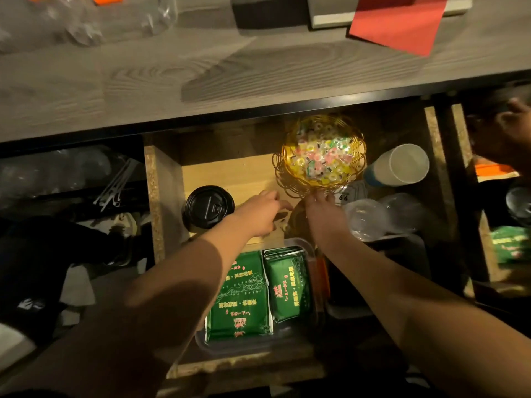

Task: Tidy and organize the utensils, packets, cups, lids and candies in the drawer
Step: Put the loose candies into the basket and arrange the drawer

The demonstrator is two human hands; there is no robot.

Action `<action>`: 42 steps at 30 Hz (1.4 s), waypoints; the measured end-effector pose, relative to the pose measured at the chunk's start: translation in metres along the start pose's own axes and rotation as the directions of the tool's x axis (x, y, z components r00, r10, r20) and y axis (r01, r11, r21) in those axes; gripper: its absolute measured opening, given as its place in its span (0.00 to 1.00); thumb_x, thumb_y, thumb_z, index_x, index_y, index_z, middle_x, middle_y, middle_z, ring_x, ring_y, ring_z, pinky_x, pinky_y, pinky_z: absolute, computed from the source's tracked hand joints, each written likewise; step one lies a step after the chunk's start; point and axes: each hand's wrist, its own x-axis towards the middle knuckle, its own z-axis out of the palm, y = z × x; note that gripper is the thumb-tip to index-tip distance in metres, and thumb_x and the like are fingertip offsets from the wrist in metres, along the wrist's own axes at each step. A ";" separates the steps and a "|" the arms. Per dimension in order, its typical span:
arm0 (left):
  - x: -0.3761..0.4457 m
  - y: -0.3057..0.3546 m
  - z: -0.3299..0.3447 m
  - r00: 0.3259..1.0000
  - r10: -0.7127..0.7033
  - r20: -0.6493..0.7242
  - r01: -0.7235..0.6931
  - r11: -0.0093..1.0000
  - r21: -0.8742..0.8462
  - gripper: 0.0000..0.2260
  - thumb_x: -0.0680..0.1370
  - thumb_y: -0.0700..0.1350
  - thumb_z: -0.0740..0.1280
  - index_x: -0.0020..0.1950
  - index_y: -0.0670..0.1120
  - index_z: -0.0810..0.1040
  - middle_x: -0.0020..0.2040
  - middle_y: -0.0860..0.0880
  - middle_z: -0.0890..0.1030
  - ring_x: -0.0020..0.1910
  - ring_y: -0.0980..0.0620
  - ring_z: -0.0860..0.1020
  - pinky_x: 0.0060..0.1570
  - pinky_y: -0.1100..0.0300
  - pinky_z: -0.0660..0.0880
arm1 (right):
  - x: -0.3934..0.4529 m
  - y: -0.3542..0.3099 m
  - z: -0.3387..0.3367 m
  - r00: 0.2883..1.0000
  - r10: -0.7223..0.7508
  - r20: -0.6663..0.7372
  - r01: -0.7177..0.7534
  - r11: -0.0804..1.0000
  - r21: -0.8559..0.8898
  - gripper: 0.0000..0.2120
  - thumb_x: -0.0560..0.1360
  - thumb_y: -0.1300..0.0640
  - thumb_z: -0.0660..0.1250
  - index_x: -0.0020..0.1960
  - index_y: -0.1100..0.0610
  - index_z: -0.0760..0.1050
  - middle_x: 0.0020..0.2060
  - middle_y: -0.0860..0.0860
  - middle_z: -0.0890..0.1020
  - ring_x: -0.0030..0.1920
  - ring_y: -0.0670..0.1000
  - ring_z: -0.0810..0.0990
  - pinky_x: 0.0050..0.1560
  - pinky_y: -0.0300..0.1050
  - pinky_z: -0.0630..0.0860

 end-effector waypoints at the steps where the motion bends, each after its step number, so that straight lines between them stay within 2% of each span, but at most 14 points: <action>1: 0.000 0.000 0.001 0.998 0.057 0.007 -0.057 0.996 0.062 0.31 0.74 0.37 0.72 0.75 0.53 0.69 0.63 0.45 0.71 0.63 0.46 0.72 0.57 0.53 0.76 | 0.001 0.000 0.001 1.000 -0.009 0.000 0.009 1.000 -0.001 0.30 0.75 0.60 0.69 0.73 0.59 0.61 0.72 0.58 0.65 0.73 0.60 0.63 0.64 0.54 0.75; 3: -0.001 0.000 0.003 0.985 0.171 0.034 -0.174 0.964 0.201 0.30 0.75 0.37 0.71 0.76 0.51 0.69 0.63 0.43 0.71 0.64 0.45 0.71 0.53 0.55 0.75 | 0.005 -0.001 0.004 0.999 -0.038 0.005 0.038 0.999 0.010 0.31 0.74 0.62 0.70 0.73 0.59 0.62 0.72 0.59 0.64 0.73 0.59 0.62 0.65 0.54 0.74; 5: -0.001 0.001 0.006 0.968 0.238 0.073 -0.249 0.922 0.296 0.27 0.76 0.39 0.69 0.75 0.49 0.69 0.64 0.42 0.71 0.65 0.44 0.70 0.54 0.54 0.73 | 0.008 -0.001 0.006 0.998 -0.068 0.010 0.068 0.998 0.007 0.32 0.73 0.64 0.71 0.73 0.60 0.62 0.72 0.59 0.62 0.74 0.59 0.60 0.67 0.54 0.73; 10: 0.003 0.002 0.006 0.947 0.306 0.099 -0.322 0.884 0.340 0.17 0.79 0.41 0.67 0.68 0.45 0.76 0.62 0.42 0.73 0.62 0.43 0.71 0.56 0.50 0.75 | 0.010 0.001 0.007 0.992 -0.125 -0.002 0.125 0.992 0.023 0.29 0.73 0.69 0.69 0.71 0.59 0.64 0.70 0.60 0.64 0.72 0.59 0.65 0.66 0.52 0.73; 13: 0.005 -0.002 0.007 0.959 0.277 0.067 -0.282 0.890 0.358 0.14 0.77 0.39 0.69 0.63 0.44 0.79 0.58 0.44 0.75 0.60 0.44 0.72 0.49 0.53 0.74 | 0.008 0.001 0.006 0.991 -0.133 -0.007 0.133 0.991 -0.001 0.28 0.73 0.70 0.68 0.71 0.60 0.64 0.69 0.60 0.64 0.69 0.59 0.69 0.62 0.50 0.75; 15: 0.007 -0.008 0.009 0.977 0.213 0.028 -0.210 0.916 0.342 0.13 0.76 0.38 0.70 0.61 0.44 0.79 0.58 0.44 0.75 0.61 0.43 0.72 0.48 0.53 0.75 | 0.007 0.001 0.006 0.989 -0.143 -0.026 0.142 0.988 -0.054 0.30 0.73 0.69 0.67 0.73 0.60 0.62 0.70 0.61 0.63 0.71 0.59 0.65 0.64 0.50 0.74; 18: 0.007 -0.015 0.010 0.998 0.057 -0.023 -0.049 0.965 0.258 0.14 0.77 0.40 0.70 0.62 0.42 0.79 0.61 0.43 0.73 0.63 0.43 0.71 0.54 0.50 0.74 | 0.003 0.001 0.005 0.987 -0.146 -0.064 0.138 0.984 -0.117 0.28 0.75 0.67 0.65 0.73 0.61 0.61 0.70 0.61 0.63 0.72 0.60 0.62 0.65 0.52 0.74; 23: 0.006 -0.013 0.008 0.990 -0.049 -0.133 0.080 0.968 0.237 0.13 0.78 0.37 0.66 0.63 0.43 0.76 0.60 0.43 0.73 0.62 0.42 0.71 0.46 0.52 0.69 | 0.001 0.000 0.004 0.986 -0.143 -0.083 0.134 0.985 -0.104 0.25 0.77 0.67 0.62 0.73 0.60 0.63 0.70 0.60 0.64 0.72 0.60 0.63 0.64 0.52 0.75; 27: 0.004 -0.010 0.006 0.975 -0.113 -0.191 0.164 0.946 0.278 0.18 0.78 0.36 0.66 0.68 0.45 0.72 0.61 0.42 0.72 0.60 0.41 0.73 0.46 0.52 0.70 | 0.000 0.000 0.006 0.973 -0.199 -0.116 0.189 0.977 -0.094 0.23 0.77 0.67 0.61 0.72 0.61 0.64 0.70 0.59 0.65 0.72 0.59 0.63 0.66 0.52 0.73; 30: 0.001 -0.011 0.004 0.976 -0.127 -0.175 0.169 0.953 0.250 0.24 0.78 0.37 0.65 0.73 0.49 0.67 0.64 0.41 0.70 0.62 0.41 0.72 0.52 0.50 0.73 | 0.002 0.002 0.005 0.961 -0.251 -0.114 0.235 0.962 -0.139 0.23 0.76 0.65 0.63 0.71 0.61 0.66 0.70 0.59 0.65 0.72 0.59 0.62 0.69 0.53 0.69; 34: -0.003 -0.015 0.002 0.996 -0.029 -0.083 0.054 0.949 0.309 0.30 0.76 0.34 0.67 0.75 0.50 0.65 0.68 0.40 0.67 0.68 0.41 0.68 0.57 0.51 0.73 | 0.005 0.003 0.009 0.956 -0.277 -0.098 0.254 0.946 -0.200 0.24 0.76 0.64 0.64 0.71 0.61 0.65 0.70 0.60 0.64 0.71 0.59 0.63 0.72 0.53 0.65; 38: 0.001 -0.017 0.006 0.999 -0.006 -0.044 0.020 0.943 0.333 0.28 0.76 0.31 0.65 0.74 0.46 0.67 0.67 0.39 0.67 0.68 0.39 0.68 0.63 0.49 0.72 | 0.008 0.004 0.013 0.940 -0.311 -0.142 0.269 0.928 -0.256 0.21 0.76 0.59 0.67 0.68 0.58 0.70 0.65 0.57 0.71 0.67 0.57 0.68 0.71 0.52 0.65; 42: 0.004 -0.019 0.012 0.996 -0.058 -0.067 0.075 0.955 0.287 0.22 0.76 0.31 0.65 0.69 0.43 0.72 0.63 0.39 0.70 0.63 0.38 0.70 0.61 0.46 0.73 | 0.011 0.003 0.009 0.934 -0.349 -0.081 0.315 0.908 -0.277 0.24 0.75 0.61 0.67 0.69 0.58 0.66 0.65 0.59 0.70 0.67 0.59 0.66 0.72 0.54 0.63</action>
